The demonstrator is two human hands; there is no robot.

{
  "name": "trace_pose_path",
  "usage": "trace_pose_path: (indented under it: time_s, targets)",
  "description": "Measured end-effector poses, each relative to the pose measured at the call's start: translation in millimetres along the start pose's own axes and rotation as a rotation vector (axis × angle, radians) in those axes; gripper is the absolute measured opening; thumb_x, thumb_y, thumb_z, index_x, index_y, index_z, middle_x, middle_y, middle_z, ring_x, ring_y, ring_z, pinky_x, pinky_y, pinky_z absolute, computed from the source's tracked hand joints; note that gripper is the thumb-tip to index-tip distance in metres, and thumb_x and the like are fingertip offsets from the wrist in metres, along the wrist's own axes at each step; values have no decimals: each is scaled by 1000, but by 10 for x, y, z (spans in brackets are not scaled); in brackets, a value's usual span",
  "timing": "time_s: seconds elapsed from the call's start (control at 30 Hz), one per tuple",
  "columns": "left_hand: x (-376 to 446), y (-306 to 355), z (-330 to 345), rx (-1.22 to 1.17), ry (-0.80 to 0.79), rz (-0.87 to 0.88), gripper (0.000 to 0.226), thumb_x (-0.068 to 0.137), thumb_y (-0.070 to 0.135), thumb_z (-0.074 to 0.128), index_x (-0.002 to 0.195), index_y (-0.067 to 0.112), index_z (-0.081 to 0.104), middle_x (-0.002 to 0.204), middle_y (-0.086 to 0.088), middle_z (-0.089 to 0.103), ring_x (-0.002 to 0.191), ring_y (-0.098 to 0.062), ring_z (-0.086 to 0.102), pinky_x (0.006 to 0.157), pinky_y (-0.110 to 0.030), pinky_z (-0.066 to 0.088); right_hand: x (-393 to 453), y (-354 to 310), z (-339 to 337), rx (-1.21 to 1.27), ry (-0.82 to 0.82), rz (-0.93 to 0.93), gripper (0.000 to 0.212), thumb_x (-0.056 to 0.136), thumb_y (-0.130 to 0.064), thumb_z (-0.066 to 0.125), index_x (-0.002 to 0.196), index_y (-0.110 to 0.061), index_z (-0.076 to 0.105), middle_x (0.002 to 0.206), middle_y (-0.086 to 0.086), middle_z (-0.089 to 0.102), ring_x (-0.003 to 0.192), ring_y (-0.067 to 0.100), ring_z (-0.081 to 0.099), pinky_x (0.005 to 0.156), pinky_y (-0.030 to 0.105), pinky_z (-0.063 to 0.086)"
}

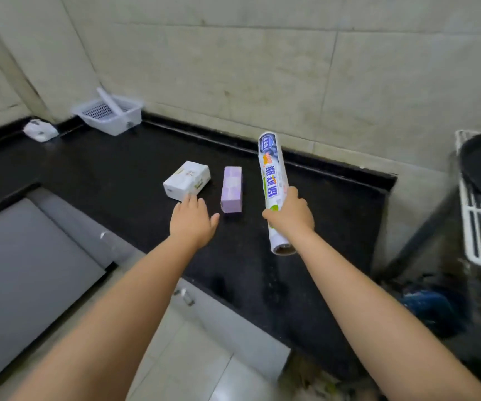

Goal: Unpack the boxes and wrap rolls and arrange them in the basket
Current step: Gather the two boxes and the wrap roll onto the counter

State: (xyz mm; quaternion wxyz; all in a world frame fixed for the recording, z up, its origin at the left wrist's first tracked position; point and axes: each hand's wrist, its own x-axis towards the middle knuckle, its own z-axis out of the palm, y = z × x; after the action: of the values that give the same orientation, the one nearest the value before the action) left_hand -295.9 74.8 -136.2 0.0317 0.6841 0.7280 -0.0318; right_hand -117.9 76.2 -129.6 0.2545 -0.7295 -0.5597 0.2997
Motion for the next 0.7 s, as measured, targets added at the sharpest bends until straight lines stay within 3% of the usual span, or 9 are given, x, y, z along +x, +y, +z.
trace_pose_path:
  time_s: [0.13, 0.23, 0.33, 0.47, 0.6, 0.7]
  targets:
    - [240, -597, 304, -18, -41, 20, 51, 98, 39, 34, 130, 0, 40, 141, -15, 41, 136, -29, 29, 111, -39, 28, 64, -35, 810, -54, 32, 161, 61, 79, -28, 64, 128, -10, 32, 124, 19, 47, 106, 36, 55, 68, 33, 40]
    - [392, -906, 489, -4, -68, 119, 60, 99, 39, 31, 143, 0, 23, 154, -15, 24, 145, -28, 14, 118, -39, 18, 86, -74, 1234, -73, 54, 262, 64, 79, -27, 63, 131, -8, 29, 125, 20, 46, 106, 37, 55, 74, 37, 47]
    - [580, -1150, 629, 5, -92, 194, 61, 99, 39, 29, 146, 3, 17, 157, -13, 17, 147, -27, 9, 119, -39, 15, 133, -84, 1502, -107, 70, 351, 68, 79, -28, 63, 134, -8, 27, 125, 21, 45, 108, 38, 54, 80, 41, 49]
    - [917, -1341, 736, -6, -139, 243, 60, 99, 39, 29, 147, 4, 16, 158, -11, 15, 147, -25, 7, 119, -38, 14, 221, -58, 1689, -164, 59, 425, 67, 80, -27, 62, 134, -9, 26, 125, 21, 43, 109, 37, 51, 75, 37, 46]
    - [1299, -1414, 758, -7, -135, 278, 58, 98, 37, 34, 144, 3, 23, 155, -12, 23, 145, -25, 15, 118, -38, 19, 329, -96, 1740, -357, 47, 429, 86, 80, -39, 63, 143, -11, 12, 143, 18, 26, 127, 35, 34, 98, 47, 40]
    - [1700, -1414, 727, -20, -62, 271, 56, 94, 36, 44, 138, 3, 31, 147, -13, 33, 140, -26, 26, 113, -39, 28, 668, -276, 1668, -479, 150, 323, 76, 82, -48, 56, 140, -11, 25, 151, 15, 19, 137, 32, 22, 109, 49, 27]
